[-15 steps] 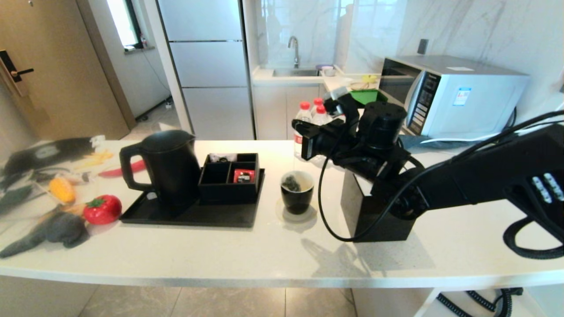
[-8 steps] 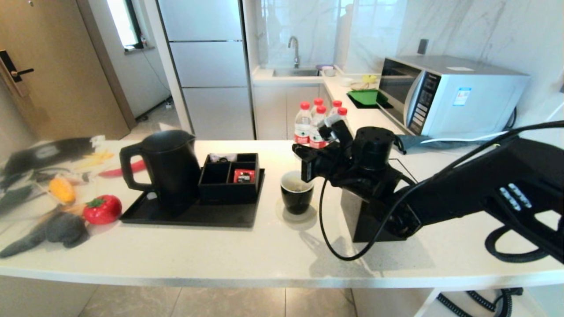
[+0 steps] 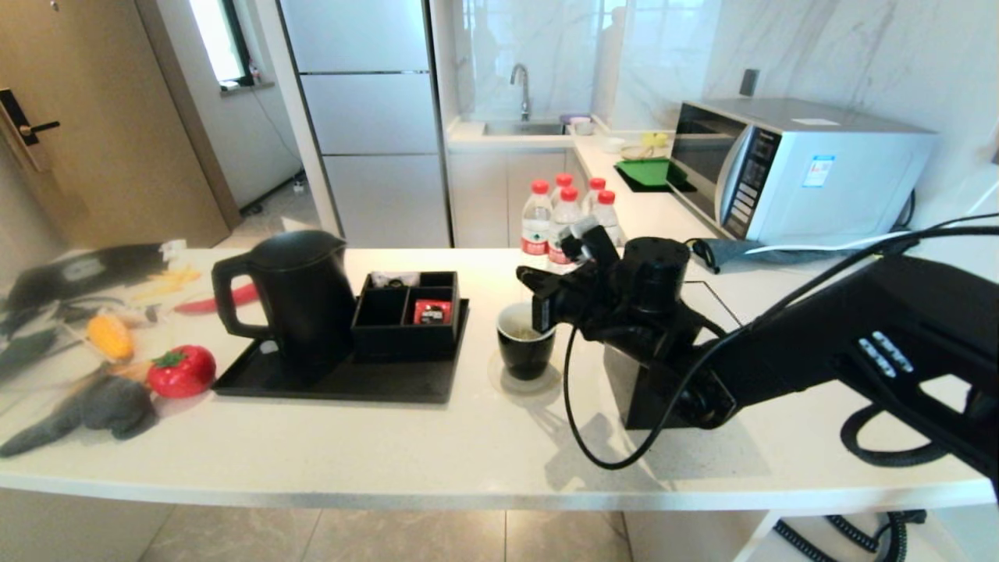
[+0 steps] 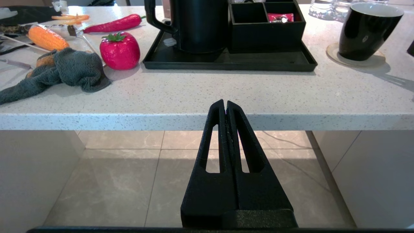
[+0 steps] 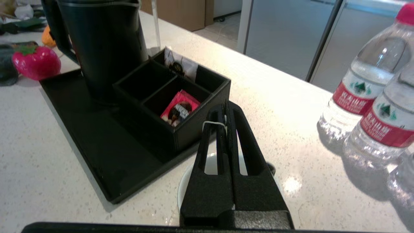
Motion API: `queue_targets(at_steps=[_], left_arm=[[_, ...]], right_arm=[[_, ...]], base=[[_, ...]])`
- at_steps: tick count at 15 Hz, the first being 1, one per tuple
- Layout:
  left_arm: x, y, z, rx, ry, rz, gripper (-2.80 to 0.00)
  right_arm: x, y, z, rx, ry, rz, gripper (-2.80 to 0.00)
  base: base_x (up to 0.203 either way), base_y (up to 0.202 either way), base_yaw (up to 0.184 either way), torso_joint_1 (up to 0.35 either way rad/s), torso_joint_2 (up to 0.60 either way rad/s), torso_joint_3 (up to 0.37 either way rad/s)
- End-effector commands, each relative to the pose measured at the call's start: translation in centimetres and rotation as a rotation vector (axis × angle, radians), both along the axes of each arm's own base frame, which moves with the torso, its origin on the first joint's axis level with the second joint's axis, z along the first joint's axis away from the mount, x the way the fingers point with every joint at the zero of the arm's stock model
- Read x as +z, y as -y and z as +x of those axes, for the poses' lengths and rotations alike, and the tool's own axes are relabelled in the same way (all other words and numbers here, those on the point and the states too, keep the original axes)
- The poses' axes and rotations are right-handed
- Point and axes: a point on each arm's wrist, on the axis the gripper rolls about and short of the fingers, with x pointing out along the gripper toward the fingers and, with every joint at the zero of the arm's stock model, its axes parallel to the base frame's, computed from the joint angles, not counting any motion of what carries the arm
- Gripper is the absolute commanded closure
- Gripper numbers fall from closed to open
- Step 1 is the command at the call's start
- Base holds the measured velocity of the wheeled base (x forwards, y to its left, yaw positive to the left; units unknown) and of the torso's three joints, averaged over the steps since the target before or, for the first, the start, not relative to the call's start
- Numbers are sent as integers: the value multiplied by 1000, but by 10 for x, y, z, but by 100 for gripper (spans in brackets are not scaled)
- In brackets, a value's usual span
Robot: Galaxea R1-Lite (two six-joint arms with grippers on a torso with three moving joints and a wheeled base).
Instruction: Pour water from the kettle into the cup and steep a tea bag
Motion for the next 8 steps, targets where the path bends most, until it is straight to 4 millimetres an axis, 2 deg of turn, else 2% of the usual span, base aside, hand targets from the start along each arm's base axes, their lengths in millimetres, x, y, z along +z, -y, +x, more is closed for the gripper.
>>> queue_targets(at_steps=[1,6,8], left_arm=[[0,0,0,0,1,0,0],[0,0,0,0,1,0,0],[0,0,0,0,1,0,0]], right_arm=[[14,0,0,-1,41,25,0],[52,7,-9,-13,118,78,0],[57,9,-10,-45,128,88,0]], base=[[0,0,0,0,0,0],[0,0,0,0,0,0],[0,0,0,0,0,0]])
